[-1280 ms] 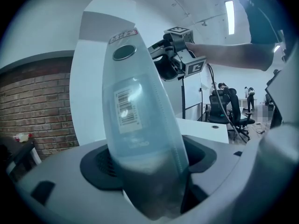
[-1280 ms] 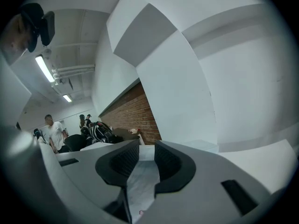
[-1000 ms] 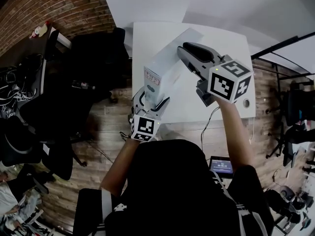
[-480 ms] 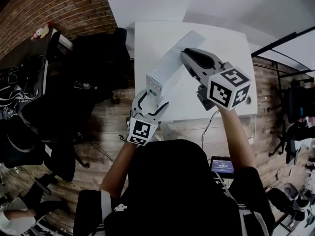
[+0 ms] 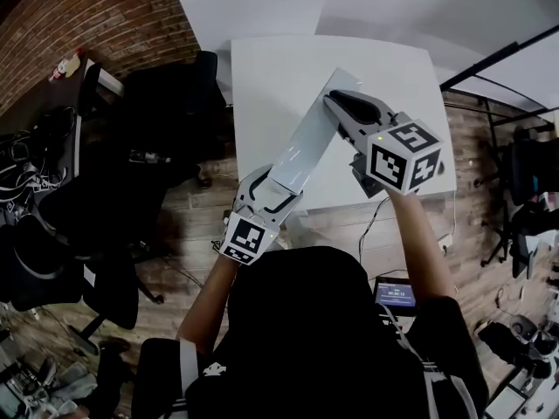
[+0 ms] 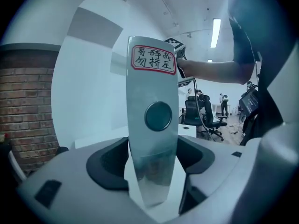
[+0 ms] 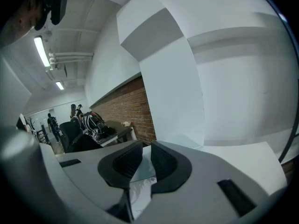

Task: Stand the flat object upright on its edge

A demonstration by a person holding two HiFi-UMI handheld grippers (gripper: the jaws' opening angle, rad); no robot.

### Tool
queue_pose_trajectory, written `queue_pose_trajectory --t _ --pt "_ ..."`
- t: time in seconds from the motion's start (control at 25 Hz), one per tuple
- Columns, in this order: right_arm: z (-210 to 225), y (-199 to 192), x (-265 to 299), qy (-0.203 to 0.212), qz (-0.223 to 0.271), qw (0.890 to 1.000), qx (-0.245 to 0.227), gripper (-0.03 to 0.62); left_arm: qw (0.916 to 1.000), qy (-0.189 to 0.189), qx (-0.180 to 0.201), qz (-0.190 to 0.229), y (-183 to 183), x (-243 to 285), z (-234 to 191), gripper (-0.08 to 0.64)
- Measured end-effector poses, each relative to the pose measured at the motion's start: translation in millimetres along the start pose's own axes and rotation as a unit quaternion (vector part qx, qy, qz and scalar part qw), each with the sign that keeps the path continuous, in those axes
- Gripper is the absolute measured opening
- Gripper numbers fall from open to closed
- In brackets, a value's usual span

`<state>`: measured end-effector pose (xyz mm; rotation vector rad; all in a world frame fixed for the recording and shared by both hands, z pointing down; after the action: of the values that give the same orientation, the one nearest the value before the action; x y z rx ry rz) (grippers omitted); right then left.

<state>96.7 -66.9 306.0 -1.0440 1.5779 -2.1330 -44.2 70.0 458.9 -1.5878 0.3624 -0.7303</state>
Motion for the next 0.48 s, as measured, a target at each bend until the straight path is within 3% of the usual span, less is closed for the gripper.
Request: queue_pose_trajectory --t 0.48 --pt "2 0 1 -0.010 0.008 1.000 0.000 0.080 0.9996 -0.014 -0.011 -0.021 -11 5 8 0.324"
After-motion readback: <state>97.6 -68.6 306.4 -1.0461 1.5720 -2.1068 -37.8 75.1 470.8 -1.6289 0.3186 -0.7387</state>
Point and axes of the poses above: the fingertips, and each gripper's own axes: x forward along the fingers, z to its right, y out of its top, the point moved 7 cm from there along -x, backward along the fingers, and after that the axes turned 4 degrees about -x, right-handed, at the moved point
